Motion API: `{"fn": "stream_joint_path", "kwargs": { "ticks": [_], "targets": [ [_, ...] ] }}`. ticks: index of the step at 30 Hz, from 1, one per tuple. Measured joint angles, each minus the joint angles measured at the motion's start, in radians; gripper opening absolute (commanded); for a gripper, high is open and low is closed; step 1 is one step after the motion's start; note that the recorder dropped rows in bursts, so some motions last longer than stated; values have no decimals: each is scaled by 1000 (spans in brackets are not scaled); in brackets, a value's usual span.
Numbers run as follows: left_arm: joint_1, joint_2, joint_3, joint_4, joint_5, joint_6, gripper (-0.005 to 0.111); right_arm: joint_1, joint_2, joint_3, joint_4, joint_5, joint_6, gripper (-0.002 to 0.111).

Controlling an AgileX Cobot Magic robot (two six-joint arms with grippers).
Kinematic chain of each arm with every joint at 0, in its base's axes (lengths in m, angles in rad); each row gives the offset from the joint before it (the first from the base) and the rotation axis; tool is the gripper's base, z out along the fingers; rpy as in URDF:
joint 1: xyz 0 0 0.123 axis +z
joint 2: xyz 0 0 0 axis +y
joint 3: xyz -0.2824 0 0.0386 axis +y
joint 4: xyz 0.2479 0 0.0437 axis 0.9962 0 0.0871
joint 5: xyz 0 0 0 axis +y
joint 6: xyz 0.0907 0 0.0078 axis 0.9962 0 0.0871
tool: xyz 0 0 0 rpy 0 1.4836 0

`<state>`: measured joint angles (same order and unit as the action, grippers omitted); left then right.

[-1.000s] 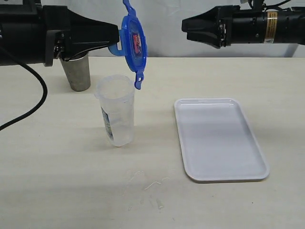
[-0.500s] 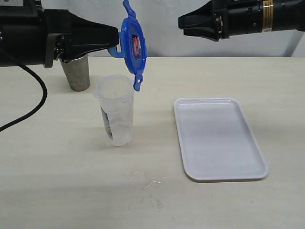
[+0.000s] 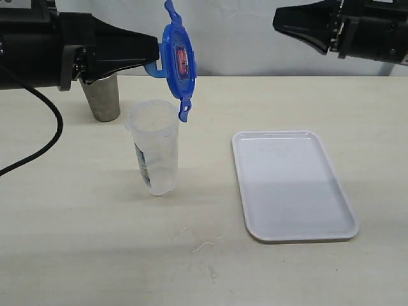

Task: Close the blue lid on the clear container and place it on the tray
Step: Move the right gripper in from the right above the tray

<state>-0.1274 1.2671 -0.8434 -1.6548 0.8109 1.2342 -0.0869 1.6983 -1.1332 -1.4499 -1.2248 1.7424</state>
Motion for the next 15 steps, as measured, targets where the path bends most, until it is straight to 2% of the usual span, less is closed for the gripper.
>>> {"fn": "stream_joint_path", "kwargs": {
  "ticks": [3, 7, 10, 15],
  "targets": [
    [0, 0, 0, 0, 2, -2, 0, 0, 22, -47, -133, 0, 72, 45],
    [0, 0, 0, 0, 11, -2, 0, 0, 72, -116, -252, 4, 113, 45],
    [0, 0, 0, 0, 11, -2, 0, 10, 89, -123, -283, 8, 36, 45],
    [0, 0, 0, 0, 13, -6, 0, 101, 88, -119, -280, 8, -52, 45]
  ]
}}
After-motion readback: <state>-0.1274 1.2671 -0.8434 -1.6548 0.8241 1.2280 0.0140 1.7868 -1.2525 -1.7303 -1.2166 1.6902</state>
